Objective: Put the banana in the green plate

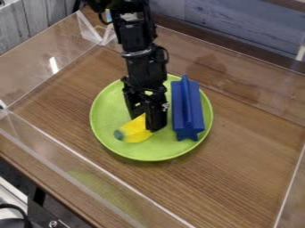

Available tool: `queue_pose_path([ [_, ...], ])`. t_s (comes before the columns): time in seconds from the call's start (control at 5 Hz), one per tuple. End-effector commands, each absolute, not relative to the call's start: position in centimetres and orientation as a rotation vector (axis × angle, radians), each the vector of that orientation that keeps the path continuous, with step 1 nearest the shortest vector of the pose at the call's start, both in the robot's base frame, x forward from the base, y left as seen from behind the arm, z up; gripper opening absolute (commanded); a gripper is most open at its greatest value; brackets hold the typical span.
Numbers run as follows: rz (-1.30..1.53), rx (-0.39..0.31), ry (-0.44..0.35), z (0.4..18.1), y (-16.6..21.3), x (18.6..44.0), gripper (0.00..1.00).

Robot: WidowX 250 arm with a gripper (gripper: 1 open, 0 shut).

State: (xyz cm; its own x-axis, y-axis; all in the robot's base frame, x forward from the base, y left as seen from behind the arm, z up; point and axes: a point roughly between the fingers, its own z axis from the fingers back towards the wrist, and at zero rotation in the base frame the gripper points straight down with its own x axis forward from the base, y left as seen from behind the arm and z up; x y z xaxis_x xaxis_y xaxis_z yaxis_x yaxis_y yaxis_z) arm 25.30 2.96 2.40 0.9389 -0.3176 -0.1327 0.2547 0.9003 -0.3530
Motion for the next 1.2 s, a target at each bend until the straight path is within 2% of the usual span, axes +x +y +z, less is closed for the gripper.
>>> queue_pose_path([
  [0.0,-0.277,-0.322,0.178,3.3,3.5,25.3,1.0],
  [0.4,-0.245,-0.284,0.103,7.5,4.1,25.6,1.0],
  [0.8,-0.174,-0.254,0.016,12.7,6.6,27.3,1.0],
  [1.0,-0.143,-0.231,-0.004,14.4,8.2,27.8,1.0],
])
